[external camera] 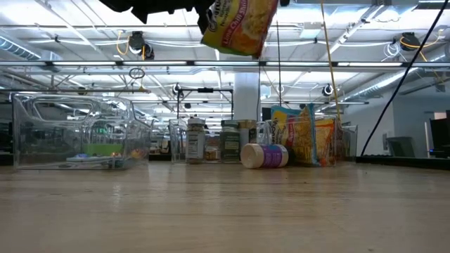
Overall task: Pick & Place Food Item
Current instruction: Put the green noodle pack into the right transparent bin
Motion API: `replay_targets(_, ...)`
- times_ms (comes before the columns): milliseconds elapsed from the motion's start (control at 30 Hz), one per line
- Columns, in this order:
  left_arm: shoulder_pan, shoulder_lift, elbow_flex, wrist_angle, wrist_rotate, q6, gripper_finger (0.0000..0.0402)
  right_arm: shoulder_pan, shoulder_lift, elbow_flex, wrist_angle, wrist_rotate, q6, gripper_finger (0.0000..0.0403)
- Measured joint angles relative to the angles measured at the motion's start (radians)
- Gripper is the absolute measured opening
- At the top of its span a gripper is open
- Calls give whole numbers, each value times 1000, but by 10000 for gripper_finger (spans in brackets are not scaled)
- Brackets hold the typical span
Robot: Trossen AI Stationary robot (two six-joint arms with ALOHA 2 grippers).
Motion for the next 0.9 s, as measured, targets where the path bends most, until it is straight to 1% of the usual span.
replay_targets(167,0,0,0,2,-32,8,1,-25,-2,0,79,2,31,125)
replay_targets(233,0,0,0,1,-52,8,1,-25,1,11,66,2,28,139)
replay_targets(333,0,0,0,-13,-73,18,1,-14,28,70,-4,-18,-11,153)
replay_targets(433,2,0,0,-25,-77,25,1,0,81,176,-130,-27,-79,160)
replay_targets(700,13,0,0,-35,-89,22,0,21,285,536,-629,-31,-243,159)
replay_targets(833,14,0,0,-53,-112,20,0,40,395,700,-855,-80,-314,159)
replay_targets(900,14,0,0,-63,-137,20,0,46,438,755,-941,-81,-329,161)
